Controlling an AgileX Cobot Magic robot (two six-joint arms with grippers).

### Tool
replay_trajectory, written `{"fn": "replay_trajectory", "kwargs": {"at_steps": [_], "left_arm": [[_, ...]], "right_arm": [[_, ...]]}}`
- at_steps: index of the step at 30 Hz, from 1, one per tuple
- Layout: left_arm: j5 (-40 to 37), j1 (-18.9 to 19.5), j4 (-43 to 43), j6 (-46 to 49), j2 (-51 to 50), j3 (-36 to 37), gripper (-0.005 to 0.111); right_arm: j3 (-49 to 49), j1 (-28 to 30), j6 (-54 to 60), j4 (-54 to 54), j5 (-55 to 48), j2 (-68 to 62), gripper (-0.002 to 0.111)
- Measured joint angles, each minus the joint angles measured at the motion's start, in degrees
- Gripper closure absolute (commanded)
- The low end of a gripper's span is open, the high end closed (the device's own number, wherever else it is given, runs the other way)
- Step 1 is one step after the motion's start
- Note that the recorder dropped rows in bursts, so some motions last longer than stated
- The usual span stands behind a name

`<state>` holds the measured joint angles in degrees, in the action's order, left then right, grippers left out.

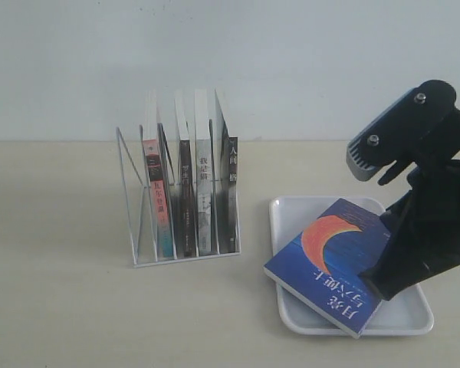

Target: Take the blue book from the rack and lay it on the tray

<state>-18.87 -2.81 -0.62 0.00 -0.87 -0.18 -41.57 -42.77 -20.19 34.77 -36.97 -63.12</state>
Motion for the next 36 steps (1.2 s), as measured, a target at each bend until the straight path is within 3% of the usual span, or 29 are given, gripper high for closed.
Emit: {"fn": "replay_trajectory", "kwargs": {"at_steps": [28, 32, 36], "left_arm": [[0.0, 0.0, 0.0, 0.0, 0.0, 0.0, 0.103], [0.0, 0.0, 0.0, 0.0, 0.0, 0.0, 0.103], [0.0, 0.0, 0.0, 0.0, 0.0, 0.0, 0.103]], "right_arm": [[0.0, 0.0, 0.0, 0.1, -0.6, 5.5, 0.106], [0.9, 7.5, -0.9, -1.6, 3.1, 18.5, 0.106], [12.6, 23.1, -4.0, -2.6, 19.1, 36.6, 0.106]]}}
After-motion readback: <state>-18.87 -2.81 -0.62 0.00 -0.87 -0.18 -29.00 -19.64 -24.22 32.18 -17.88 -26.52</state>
